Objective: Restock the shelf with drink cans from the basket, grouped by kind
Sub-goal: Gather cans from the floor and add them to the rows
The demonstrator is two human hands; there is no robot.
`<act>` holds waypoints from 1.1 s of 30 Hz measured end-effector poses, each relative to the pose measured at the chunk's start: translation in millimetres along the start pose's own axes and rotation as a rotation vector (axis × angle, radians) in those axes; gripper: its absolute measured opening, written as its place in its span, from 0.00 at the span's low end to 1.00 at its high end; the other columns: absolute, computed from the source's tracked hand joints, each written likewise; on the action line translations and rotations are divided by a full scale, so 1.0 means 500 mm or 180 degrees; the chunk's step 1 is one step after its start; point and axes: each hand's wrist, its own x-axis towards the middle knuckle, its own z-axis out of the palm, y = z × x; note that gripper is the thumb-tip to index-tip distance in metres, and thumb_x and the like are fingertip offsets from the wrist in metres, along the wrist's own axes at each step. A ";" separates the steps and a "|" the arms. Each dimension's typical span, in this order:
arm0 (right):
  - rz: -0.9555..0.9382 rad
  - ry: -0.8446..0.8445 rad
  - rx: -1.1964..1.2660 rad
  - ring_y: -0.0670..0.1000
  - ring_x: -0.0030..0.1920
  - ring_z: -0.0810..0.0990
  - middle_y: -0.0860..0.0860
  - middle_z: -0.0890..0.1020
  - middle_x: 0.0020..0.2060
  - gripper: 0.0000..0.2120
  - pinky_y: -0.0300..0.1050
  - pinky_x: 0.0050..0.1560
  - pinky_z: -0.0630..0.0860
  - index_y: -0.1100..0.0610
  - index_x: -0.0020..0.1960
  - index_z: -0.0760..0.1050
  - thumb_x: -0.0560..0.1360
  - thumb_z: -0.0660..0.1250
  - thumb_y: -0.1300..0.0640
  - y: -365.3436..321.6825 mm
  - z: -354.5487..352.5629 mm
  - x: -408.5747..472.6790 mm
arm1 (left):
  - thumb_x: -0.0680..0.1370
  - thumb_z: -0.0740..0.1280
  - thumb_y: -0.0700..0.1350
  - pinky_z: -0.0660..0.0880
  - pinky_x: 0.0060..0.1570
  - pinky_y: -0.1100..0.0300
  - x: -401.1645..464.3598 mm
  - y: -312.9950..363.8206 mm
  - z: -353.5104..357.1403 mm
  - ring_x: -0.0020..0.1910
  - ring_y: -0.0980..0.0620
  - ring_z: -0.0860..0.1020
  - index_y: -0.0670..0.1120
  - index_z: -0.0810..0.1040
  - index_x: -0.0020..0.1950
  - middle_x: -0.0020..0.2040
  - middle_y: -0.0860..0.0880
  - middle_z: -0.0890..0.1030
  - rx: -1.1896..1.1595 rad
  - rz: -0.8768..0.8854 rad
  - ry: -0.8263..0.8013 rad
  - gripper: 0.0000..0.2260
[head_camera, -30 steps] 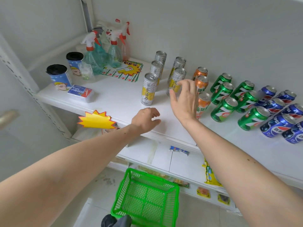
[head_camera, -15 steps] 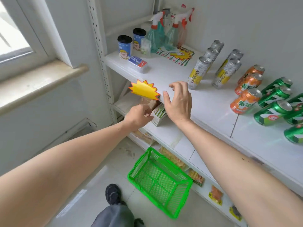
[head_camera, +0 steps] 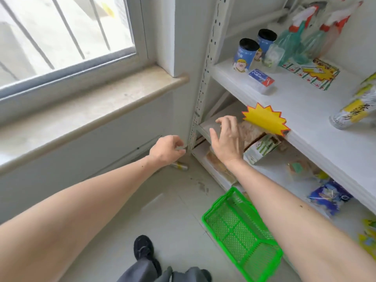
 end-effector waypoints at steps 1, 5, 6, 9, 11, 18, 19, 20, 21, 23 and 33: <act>0.0075 -0.0047 -0.0002 0.61 0.50 0.79 0.58 0.77 0.52 0.12 0.55 0.49 0.77 0.60 0.52 0.75 0.71 0.71 0.57 -0.009 0.031 0.000 | 0.74 0.68 0.50 0.76 0.56 0.55 0.009 -0.031 -0.009 0.55 0.51 0.78 0.50 0.79 0.56 0.54 0.52 0.81 0.0035 -0.0028 -0.0019 0.11; 0.0424 -0.0412 -0.0033 0.61 0.52 0.78 0.57 0.77 0.53 0.12 0.53 0.53 0.73 0.59 0.53 0.75 0.73 0.70 0.56 -0.016 0.150 -0.018 | 0.75 0.68 0.49 0.75 0.57 0.54 0.040 -0.145 -0.010 0.56 0.50 0.78 0.49 0.79 0.56 0.55 0.52 0.81 0.0090 -0.0256 -0.0158 0.11; 0.0506 -0.0535 -0.0053 0.61 0.53 0.78 0.56 0.77 0.54 0.12 0.53 0.55 0.72 0.59 0.54 0.75 0.74 0.70 0.56 -0.010 0.175 -0.023 | 0.75 0.68 0.49 0.75 0.57 0.53 0.048 -0.170 -0.003 0.56 0.50 0.78 0.49 0.79 0.55 0.55 0.51 0.81 0.0117 -0.0312 -0.0201 0.11; 0.0694 -0.0850 -0.0161 0.59 0.55 0.77 0.56 0.76 0.56 0.13 0.53 0.58 0.70 0.58 0.57 0.74 0.76 0.68 0.54 0.022 0.242 -0.038 | 0.75 0.68 0.49 0.75 0.56 0.54 0.077 -0.232 0.028 0.55 0.50 0.78 0.50 0.79 0.55 0.54 0.52 0.81 0.0125 -0.0505 -0.0341 0.10; 0.0776 -0.1041 -0.0214 0.59 0.56 0.77 0.55 0.76 0.56 0.13 0.54 0.58 0.69 0.58 0.58 0.73 0.76 0.67 0.54 0.051 0.287 -0.045 | 0.75 0.68 0.49 0.75 0.56 0.54 0.099 -0.267 0.054 0.55 0.50 0.77 0.50 0.79 0.55 0.54 0.52 0.81 0.0066 -0.0645 -0.0397 0.10; 0.0988 -0.1831 -0.0220 0.58 0.58 0.75 0.55 0.73 0.61 0.17 0.53 0.57 0.71 0.57 0.63 0.70 0.78 0.66 0.52 0.165 0.480 -0.074 | 0.75 0.69 0.49 0.74 0.59 0.55 0.212 -0.382 0.194 0.56 0.50 0.78 0.48 0.79 0.58 0.55 0.50 0.81 -0.0207 -0.1094 -0.0424 0.12; 0.1002 -0.1942 -0.0200 0.57 0.59 0.75 0.56 0.73 0.61 0.17 0.52 0.58 0.71 0.58 0.64 0.69 0.79 0.65 0.51 0.179 0.513 -0.080 | 0.75 0.69 0.49 0.74 0.58 0.56 0.231 -0.404 0.221 0.56 0.50 0.78 0.47 0.79 0.58 0.55 0.50 0.81 -0.0213 -0.1121 -0.0441 0.13; 0.1022 -0.2048 -0.0184 0.57 0.60 0.75 0.56 0.72 0.62 0.18 0.52 0.58 0.71 0.58 0.65 0.69 0.79 0.65 0.51 0.193 0.548 -0.087 | 0.75 0.69 0.49 0.74 0.58 0.57 0.250 -0.426 0.250 0.56 0.49 0.79 0.46 0.80 0.58 0.55 0.49 0.81 -0.0226 -0.1169 -0.0468 0.13; 0.1049 -0.2136 -0.0172 0.58 0.60 0.75 0.56 0.72 0.62 0.18 0.52 0.58 0.71 0.58 0.65 0.69 0.79 0.64 0.51 0.208 0.585 -0.094 | 0.75 0.69 0.49 0.74 0.58 0.57 0.270 -0.448 0.280 0.56 0.49 0.79 0.46 0.80 0.57 0.55 0.49 0.81 -0.0244 -0.1226 -0.0492 0.12; 0.1143 -0.2279 -0.0146 0.59 0.60 0.74 0.57 0.71 0.63 0.18 0.53 0.58 0.71 0.58 0.66 0.68 0.80 0.64 0.51 0.234 0.659 -0.111 | 0.75 0.69 0.48 0.74 0.58 0.54 0.308 -0.493 0.338 0.56 0.48 0.79 0.46 0.80 0.58 0.55 0.48 0.81 -0.0303 -0.1344 -0.0526 0.12; 0.1430 -0.3057 -0.0517 0.61 0.66 0.69 0.59 0.67 0.66 0.26 0.54 0.62 0.71 0.58 0.71 0.63 0.78 0.66 0.48 0.436 1.031 -0.250 | 0.74 0.72 0.42 0.70 0.60 0.59 0.527 -0.713 0.657 0.53 0.46 0.78 0.39 0.80 0.55 0.52 0.43 0.81 -0.0569 -0.1342 -0.0334 0.11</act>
